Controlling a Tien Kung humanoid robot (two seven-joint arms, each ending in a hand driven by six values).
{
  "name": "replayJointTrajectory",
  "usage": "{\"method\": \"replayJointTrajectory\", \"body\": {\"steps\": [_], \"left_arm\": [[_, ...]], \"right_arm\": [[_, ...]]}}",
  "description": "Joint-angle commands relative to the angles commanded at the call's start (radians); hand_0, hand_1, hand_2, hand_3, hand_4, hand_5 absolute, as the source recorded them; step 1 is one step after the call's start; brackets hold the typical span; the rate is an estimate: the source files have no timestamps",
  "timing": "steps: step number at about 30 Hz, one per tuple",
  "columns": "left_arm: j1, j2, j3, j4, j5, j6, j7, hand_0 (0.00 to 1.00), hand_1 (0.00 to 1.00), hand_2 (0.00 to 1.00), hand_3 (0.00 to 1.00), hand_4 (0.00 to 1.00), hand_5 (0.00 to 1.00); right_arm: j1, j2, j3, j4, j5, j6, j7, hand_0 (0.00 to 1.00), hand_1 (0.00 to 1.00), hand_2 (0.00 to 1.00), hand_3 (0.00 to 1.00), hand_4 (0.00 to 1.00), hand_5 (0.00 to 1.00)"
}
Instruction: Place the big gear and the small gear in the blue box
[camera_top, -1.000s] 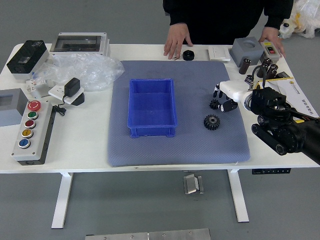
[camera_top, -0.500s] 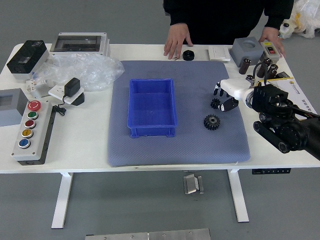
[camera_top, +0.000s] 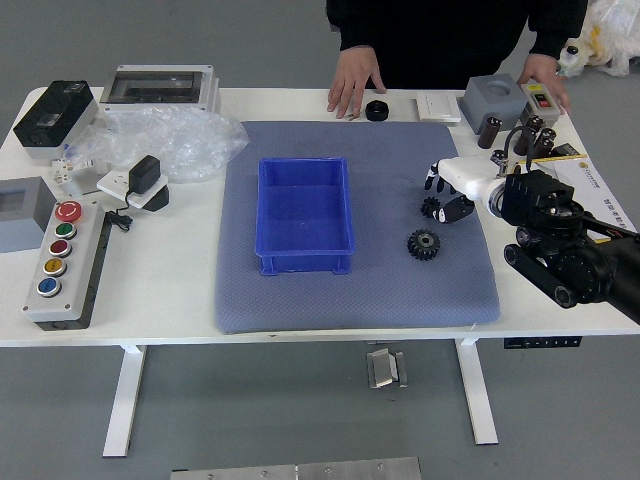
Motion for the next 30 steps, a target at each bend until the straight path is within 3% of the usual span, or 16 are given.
{"method": "replayJointTrajectory", "body": {"steps": [30], "left_arm": [[-0.008,-0.008,0.009,0.0,0.003,-0.001,0.0,0.859,0.829,0.812,0.833,0.699,0.297]], "right_arm": [[-0.027,0.04,0.005,-0.065,0.009,-0.032,0.016,0.588,0.511,0.631,0.662,0.736,0.248]]}}
